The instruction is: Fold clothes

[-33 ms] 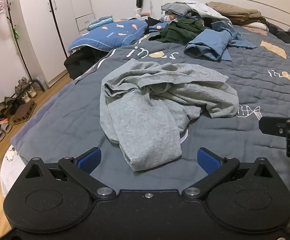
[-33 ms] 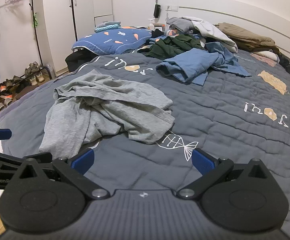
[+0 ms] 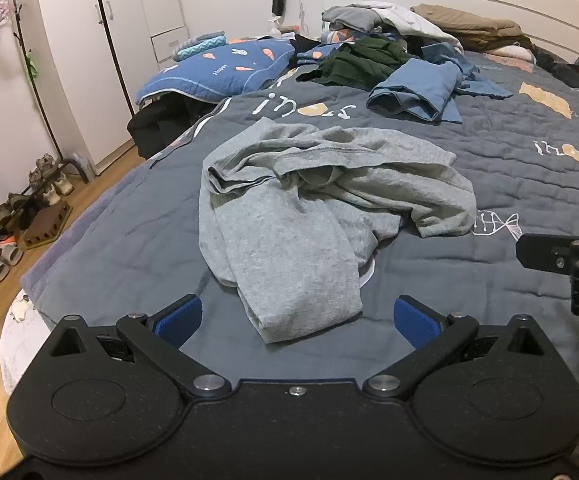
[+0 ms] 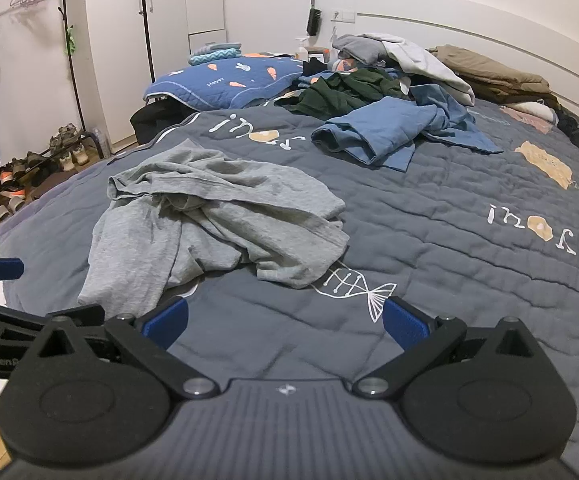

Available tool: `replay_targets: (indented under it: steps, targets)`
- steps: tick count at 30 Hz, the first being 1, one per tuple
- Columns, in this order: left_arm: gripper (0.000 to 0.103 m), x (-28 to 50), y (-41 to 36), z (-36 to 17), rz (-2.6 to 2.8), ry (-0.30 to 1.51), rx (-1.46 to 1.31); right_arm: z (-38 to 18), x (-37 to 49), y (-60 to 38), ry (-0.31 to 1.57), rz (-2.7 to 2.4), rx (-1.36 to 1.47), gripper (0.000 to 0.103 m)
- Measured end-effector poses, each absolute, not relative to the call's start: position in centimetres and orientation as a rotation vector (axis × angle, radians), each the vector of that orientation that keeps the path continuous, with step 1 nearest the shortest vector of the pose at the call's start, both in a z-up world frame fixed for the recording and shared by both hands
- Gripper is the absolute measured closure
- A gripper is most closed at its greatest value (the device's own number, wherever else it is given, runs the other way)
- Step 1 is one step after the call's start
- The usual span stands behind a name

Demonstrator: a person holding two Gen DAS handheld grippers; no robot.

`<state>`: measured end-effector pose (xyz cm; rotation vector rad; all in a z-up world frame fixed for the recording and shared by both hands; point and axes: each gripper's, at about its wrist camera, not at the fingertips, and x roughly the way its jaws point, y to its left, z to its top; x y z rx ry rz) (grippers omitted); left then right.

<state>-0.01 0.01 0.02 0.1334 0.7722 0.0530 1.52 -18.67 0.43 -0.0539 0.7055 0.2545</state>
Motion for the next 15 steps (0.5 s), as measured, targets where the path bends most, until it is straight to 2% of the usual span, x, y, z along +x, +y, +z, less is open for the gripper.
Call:
replay_targets:
  steps: [15]
  targets:
    - [0.000,-0.20,0.25,0.28,0.058,0.756,0.130,0.49,1.27,-18.56,0.702,0.257,-0.048,0.000]
